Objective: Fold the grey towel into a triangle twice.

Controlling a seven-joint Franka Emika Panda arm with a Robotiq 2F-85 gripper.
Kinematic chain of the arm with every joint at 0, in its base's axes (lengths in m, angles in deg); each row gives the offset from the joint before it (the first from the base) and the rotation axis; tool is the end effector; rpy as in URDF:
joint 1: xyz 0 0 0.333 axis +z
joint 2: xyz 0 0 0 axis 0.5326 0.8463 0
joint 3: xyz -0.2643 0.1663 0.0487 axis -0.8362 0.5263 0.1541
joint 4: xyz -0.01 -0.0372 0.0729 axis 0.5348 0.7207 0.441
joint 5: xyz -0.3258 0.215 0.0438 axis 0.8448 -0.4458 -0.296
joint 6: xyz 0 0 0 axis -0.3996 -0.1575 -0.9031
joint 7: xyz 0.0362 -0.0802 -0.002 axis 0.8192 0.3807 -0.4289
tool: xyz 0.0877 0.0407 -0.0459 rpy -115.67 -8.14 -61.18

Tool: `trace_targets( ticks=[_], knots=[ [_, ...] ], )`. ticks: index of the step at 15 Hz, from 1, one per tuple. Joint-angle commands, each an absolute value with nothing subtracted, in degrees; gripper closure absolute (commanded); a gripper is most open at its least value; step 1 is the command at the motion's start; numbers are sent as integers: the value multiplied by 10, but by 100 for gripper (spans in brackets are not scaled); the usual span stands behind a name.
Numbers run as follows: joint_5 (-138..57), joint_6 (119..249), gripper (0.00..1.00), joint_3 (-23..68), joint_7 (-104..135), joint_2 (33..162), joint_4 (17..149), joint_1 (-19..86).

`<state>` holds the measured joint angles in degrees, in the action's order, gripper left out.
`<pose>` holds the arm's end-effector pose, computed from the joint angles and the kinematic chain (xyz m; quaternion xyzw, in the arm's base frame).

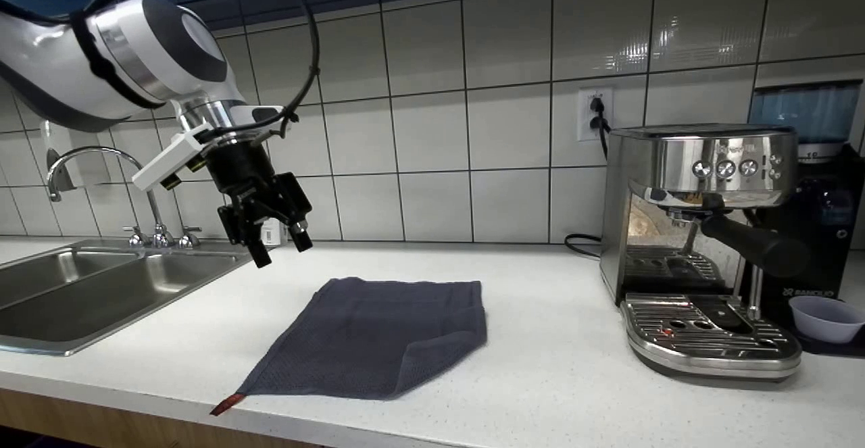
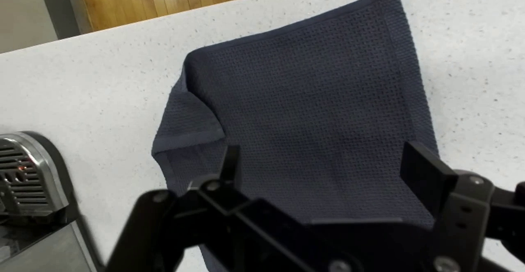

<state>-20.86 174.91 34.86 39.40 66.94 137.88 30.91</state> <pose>0.4130 0.0357 0.3414 0.9810 -0.0661 -0.0137 0.1822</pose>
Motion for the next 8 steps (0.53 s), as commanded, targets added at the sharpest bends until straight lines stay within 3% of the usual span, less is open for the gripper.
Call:
trace_targets(
  ticks=[1, 8],
  knots=[
    [-168, 1767, 0, 334, 403, 692, 1385, 290],
    [-104, 1782, 0, 297, 418, 751, 1376, 273]
  ],
)
